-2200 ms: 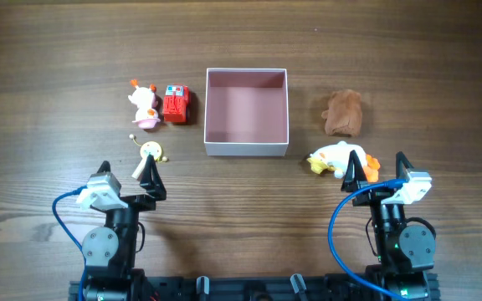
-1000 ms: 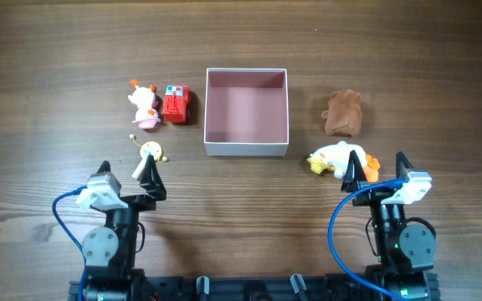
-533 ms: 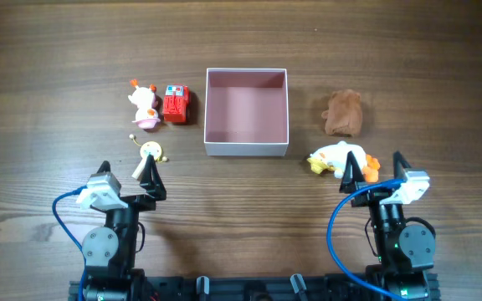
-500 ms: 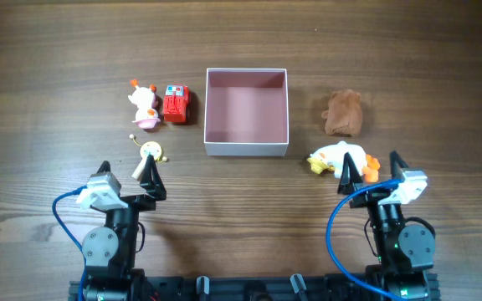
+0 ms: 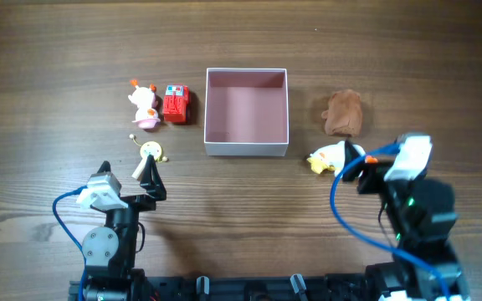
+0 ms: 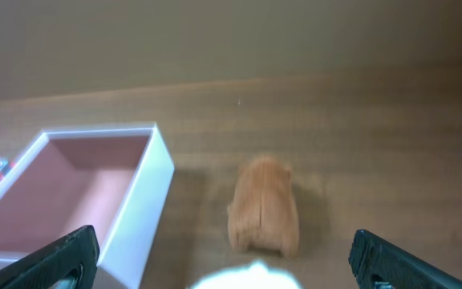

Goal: Pack container
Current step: 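Reach the right gripper to the brown plush bear and grasp it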

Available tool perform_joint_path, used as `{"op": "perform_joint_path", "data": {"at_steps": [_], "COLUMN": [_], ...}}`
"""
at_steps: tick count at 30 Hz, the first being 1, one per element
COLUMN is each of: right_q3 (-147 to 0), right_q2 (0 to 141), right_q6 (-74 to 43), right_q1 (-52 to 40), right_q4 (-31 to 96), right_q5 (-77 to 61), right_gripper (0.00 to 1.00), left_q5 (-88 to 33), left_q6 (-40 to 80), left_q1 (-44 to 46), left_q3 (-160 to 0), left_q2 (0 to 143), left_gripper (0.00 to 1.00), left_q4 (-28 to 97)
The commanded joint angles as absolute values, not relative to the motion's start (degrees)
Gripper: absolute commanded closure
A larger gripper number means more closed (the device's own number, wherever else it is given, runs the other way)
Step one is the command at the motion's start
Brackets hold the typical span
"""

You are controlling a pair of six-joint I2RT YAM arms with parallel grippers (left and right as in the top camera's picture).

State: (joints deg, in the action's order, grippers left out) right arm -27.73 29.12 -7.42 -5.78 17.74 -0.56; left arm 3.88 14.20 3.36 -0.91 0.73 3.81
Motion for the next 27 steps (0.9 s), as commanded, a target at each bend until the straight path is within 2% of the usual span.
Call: {"op": "perform_joint_path", "data": {"at_steps": [1, 8, 16, 21, 27], "right_q3": [-39.94, -57.36, -69.71, -70.54, -70.19], "right_q2": [40.86, 63.66, 84.38, 87.81, 87.99], "right_q6": [-6.63, -5.98, -4.29, 2.44, 2.42], "right_q1": [-5.54, -5.54, -5.54, -5.54, -5.54], "right_q4": [19.11, 27.42, 35.31, 30.85, 29.58], "right_q5": [1.21, 1.28, 3.64, 3.57, 2.55], "right_gripper": [0.01, 0.00, 0.01, 0.00, 0.00], "left_q5": [2.81, 2.81, 2.81, 2.81, 2.81], "left_q6": [13.26, 13.26, 13.26, 13.26, 13.26], "left_q1": [2.98, 2.98, 2.98, 2.98, 2.98], "left_q3": [-0.36, -0.36, -0.36, -0.36, -0.36], "left_q2": [0.27, 0.27, 0.27, 0.27, 0.27], "left_gripper": [0.00, 0.00, 0.00, 0.00, 0.00], "left_q4": [3.68, 3.68, 3.68, 3.68, 3.68]}}
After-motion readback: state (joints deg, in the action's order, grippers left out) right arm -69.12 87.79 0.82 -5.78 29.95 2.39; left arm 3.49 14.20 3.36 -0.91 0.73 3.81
